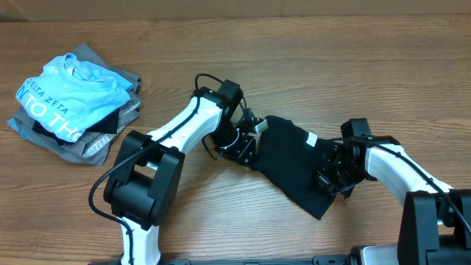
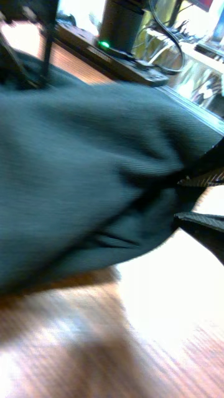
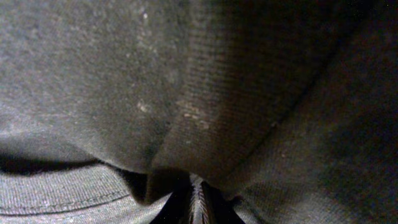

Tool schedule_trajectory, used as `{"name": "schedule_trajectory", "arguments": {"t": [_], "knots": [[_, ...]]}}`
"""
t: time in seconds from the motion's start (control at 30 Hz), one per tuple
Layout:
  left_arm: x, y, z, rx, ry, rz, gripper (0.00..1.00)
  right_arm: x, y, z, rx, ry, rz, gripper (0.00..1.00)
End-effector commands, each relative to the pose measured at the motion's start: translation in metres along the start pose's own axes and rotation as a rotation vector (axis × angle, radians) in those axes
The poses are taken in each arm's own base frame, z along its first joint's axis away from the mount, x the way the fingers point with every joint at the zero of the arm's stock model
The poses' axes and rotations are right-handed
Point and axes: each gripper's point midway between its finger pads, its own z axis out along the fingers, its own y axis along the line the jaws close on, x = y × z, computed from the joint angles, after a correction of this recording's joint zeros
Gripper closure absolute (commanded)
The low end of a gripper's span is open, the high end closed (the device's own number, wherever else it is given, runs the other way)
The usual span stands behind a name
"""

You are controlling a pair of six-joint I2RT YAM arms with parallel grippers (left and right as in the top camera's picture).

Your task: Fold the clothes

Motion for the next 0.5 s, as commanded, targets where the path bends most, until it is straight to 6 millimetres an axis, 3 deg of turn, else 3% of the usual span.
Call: {"name": "schedule_trajectory", "arguments": {"t": [0.0, 0.23, 0.37, 0.47], "knots": [[0.008, 0.022, -0.007, -0.044, 0.026, -0.005, 0.84, -0.006, -0.022, 0.005, 0.09, -0.032, 0.018, 0.92], [0.011, 0.037, -0.041, 0.013, -0.019, -0.119, 0.87, -0.002, -0.024, 0.005, 0.1, -0.019, 0.023, 0.91], [-0.009, 0.003, -0.072, 0.188, -0.145, -0.054, 0.87, -0.001, -0.025, 0.005, 0.103, -0.015, 0.025, 0.89], [-0.015, -0.022, -0.07, 0.202, -0.165, 0.059, 0.9, -0.001, -0.025, 0.005, 0.103, -0.015, 0.025, 0.88]]}}
